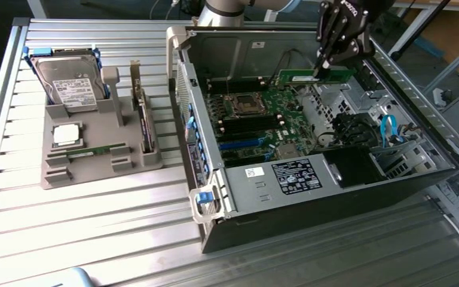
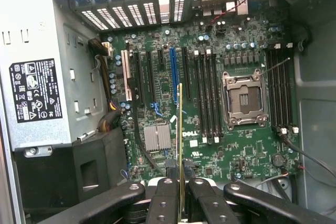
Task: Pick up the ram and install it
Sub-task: 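Insert the ram into the slot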
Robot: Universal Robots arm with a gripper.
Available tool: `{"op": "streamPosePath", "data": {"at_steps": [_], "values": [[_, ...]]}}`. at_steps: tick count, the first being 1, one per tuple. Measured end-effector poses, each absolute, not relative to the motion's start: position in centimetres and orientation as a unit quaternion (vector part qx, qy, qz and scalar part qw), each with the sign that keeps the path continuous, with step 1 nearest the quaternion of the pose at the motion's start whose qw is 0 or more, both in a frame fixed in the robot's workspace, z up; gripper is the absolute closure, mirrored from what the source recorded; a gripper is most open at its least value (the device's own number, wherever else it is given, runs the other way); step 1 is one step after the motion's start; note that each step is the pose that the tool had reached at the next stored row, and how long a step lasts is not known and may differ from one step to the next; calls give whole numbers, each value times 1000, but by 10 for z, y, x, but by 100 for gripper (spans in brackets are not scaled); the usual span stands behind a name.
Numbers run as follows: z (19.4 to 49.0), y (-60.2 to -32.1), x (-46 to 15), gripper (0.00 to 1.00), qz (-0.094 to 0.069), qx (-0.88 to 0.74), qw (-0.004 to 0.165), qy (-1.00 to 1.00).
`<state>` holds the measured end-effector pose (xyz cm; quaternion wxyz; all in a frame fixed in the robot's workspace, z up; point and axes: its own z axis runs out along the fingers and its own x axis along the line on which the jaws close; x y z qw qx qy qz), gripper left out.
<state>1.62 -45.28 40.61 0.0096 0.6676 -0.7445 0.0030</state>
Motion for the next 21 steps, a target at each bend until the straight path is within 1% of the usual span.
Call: {"op": "streamPosePath", "data": {"at_steps": [21], "values": [[396, -453, 16, 86, 3, 668, 10, -744]]}}
